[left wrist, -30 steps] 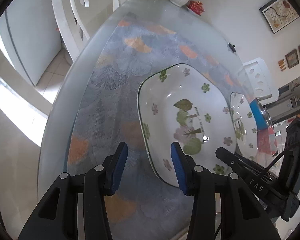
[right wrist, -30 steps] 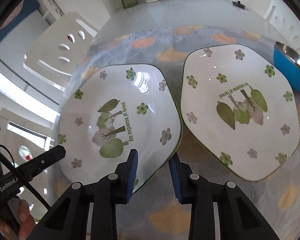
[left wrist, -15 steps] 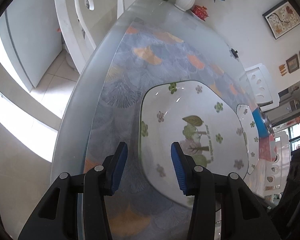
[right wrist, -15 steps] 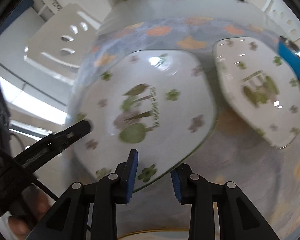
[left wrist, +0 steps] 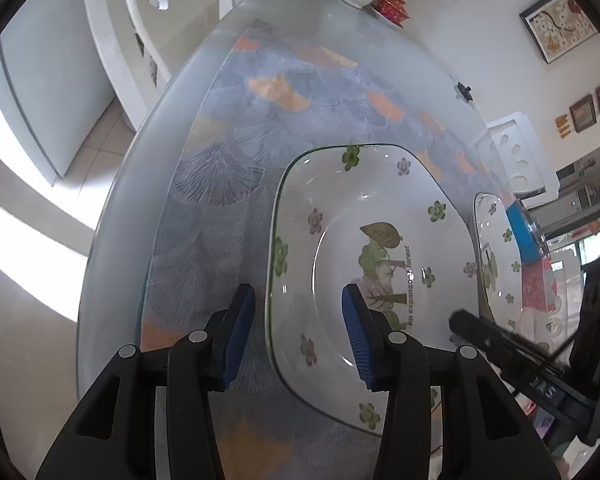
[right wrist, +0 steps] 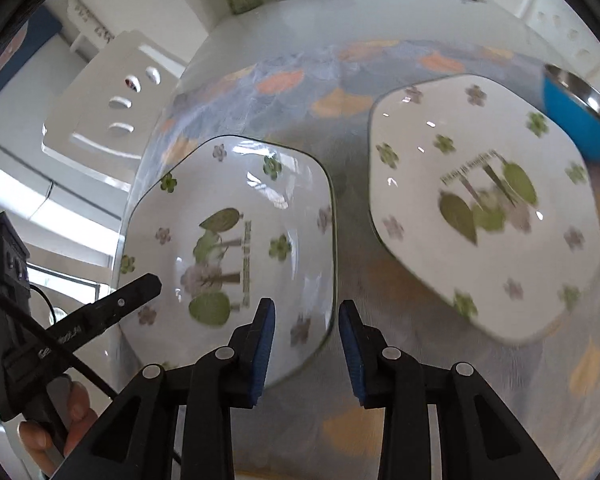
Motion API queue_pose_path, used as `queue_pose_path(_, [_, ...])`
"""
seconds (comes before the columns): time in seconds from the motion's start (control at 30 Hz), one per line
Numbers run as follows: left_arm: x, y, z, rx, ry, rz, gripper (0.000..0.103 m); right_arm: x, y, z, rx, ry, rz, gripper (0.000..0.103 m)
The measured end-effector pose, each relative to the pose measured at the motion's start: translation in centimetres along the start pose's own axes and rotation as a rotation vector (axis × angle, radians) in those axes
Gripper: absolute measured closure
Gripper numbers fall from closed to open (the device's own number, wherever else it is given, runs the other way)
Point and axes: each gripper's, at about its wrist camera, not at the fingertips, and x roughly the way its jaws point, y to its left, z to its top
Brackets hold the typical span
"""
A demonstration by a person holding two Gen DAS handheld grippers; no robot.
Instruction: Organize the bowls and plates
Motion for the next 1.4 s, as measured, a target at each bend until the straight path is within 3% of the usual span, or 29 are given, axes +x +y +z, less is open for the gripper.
queue_pose_path(0.13, [0.4,-0.4,0.4,0.027,-0.007,-0.007,0.062,1.1,1.0,0.2,-0.059,-0.029,-0.025,0.072])
queue_pose_path(0.17, [0.5,-0.7,0.4,0.036,-0.006,-0.007,0.067,1.3,0.9,0.4,-0.073,-0.032,-0.029,0.072])
queue_pose_path(0.3, [0.5,-1.4,0.1,0.096,-0.02,0.051,0.068,1.0,0.5,0.3,-0.118,-0.049,0.002,0.072])
queue_pose_path(0.43, [-0.7,-1.3,-0.4,0.109,-0.035,-0.004,0.068,0.0,-0.1,0.4,-0.137,-0.07,0.063,0.072])
queue_pose_path(0.63, [-2.1,-2.0,-1.1,0.142,-0.073,0.004,0.068,-1.1,0.3,0.5,-0.193,-0.103,0.097,0.072])
queue_pose_path(0.8, [-2.9,-2.3,-1.8,0.162,-0.101,0.013,0.068,-1.6,1.5,-0.2,-0.269,-0.126,0.063,0.072])
queue_pose_path(1.1, [-5.7,-3.9,-2.7,0.226,-0.172,-0.014,0.068,-3.6,0.5,-1.2,-0.235,-0.156,0.097,0.072])
queue_pose_path(1.4, [-10.4,-7.3,-5.2,0.316,-0.261,-0.009,0.069,-9.5,0.0,-3.5,-0.224,-0.25,0.104,0.072])
